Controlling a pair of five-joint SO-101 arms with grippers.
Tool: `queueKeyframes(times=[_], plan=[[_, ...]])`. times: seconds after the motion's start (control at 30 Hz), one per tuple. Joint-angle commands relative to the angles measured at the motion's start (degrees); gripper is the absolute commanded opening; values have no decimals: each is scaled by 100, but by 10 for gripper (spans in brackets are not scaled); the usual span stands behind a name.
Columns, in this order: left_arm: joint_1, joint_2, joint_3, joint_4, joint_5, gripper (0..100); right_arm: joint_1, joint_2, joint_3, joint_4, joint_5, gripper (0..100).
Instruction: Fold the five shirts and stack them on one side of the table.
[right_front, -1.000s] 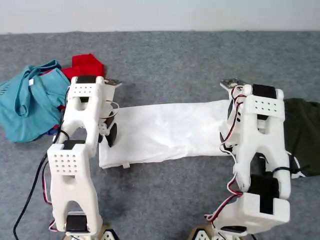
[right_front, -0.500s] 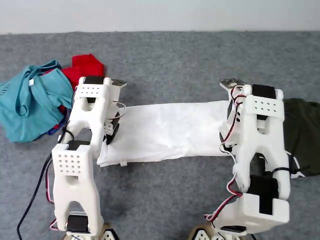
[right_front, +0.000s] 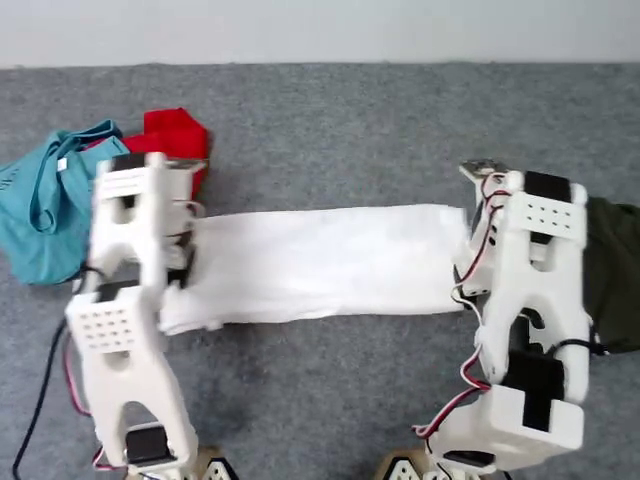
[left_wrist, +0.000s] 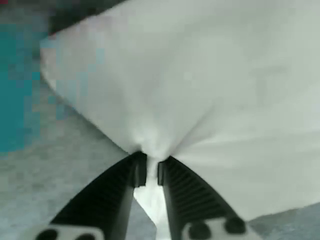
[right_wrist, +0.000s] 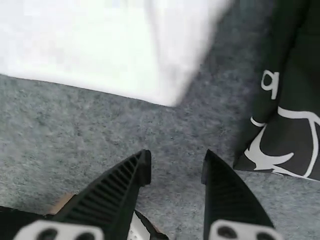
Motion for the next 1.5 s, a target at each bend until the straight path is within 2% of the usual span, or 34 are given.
queueKeyframes(times=[0.0,0.13,0.23,0.57,0.7,1.07,1.27,1.47], plan=[[-642,-422,-48,97,-378,13,163,-286,-62,-92,62,183],[-659,-607,-48,97,-404,13,127,-286,-35,-180,26,183],[-378,-651,-22,105,-387,13,145,-286,-44,-180,26,183],[1653,-677,101,105,536,13,171,-286,-53,-180,26,183],[2303,-932,101,105,668,13,180,-277,-9,-259,26,183],[3385,-2743,101,97,695,13,593,-277,598,-664,35,183],[4114,-2620,101,-211,668,13,567,-277,615,-664,26,183],[4545,-2145,92,-765,677,13,567,-277,624,-664,26,183]])
